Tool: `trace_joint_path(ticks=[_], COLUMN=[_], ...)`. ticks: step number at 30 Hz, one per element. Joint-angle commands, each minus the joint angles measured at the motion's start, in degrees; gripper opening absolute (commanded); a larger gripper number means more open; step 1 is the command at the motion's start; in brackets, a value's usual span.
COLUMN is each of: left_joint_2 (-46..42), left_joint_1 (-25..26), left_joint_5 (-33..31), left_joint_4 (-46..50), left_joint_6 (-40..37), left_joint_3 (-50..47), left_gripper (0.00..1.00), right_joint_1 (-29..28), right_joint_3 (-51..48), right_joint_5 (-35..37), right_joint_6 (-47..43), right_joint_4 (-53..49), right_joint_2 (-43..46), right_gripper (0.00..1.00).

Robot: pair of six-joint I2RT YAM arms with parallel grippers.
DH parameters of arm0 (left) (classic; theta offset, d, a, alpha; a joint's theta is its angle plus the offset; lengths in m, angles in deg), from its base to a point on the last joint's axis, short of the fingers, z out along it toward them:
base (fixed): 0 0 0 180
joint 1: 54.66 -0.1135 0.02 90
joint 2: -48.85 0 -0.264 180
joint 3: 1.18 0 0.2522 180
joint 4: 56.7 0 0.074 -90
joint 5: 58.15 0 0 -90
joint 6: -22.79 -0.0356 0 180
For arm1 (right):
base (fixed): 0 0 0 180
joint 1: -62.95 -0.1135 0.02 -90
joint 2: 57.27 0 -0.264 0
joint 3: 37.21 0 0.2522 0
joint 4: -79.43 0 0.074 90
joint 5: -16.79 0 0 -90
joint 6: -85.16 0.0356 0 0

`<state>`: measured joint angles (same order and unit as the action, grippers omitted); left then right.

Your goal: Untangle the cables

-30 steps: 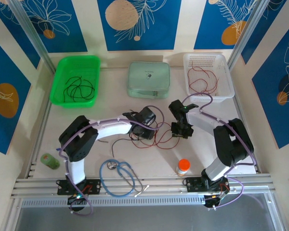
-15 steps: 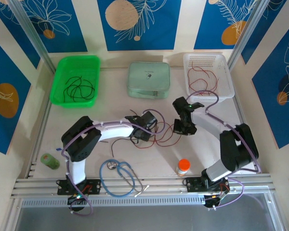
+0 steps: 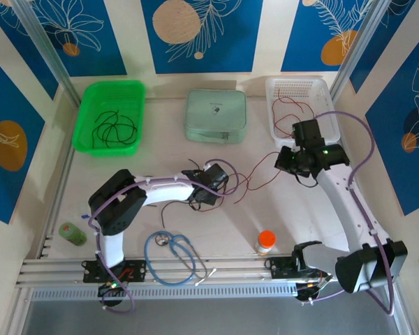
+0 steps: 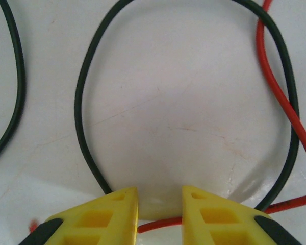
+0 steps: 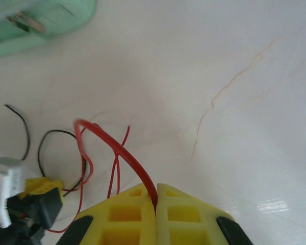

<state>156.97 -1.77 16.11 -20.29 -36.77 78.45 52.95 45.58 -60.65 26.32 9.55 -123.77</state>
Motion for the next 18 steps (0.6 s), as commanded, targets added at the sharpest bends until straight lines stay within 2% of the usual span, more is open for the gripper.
trace_joint_path(ticks=[1,7,18], left_joint_2=[3.59,3.45,2.37], left_joint_1=[-2.82,-2.96,-3.03], left_joint_5=[-10.96,-10.76,-10.79], left_joint_4=[13.91,13.38,12.59], left_joint_6=[0.63,0.94,1.47], left_joint_3=[-5.09,-5.57,-6.61], left_gripper=[0.26,0.26,0.25], right_joint_1=[2.28,7.16,14.50], right_joint_3=[4.58,13.00,29.22], right_joint_5=[-3.85,-7.92,-11.06], right_joint_6=[-2.81,-5.46,-8.57], right_joint_4=[-2.76,-3.37,-4.11], right_joint_2=[1.63,0.22,-6.57], right_gripper=[0.00,0.00,0.00])
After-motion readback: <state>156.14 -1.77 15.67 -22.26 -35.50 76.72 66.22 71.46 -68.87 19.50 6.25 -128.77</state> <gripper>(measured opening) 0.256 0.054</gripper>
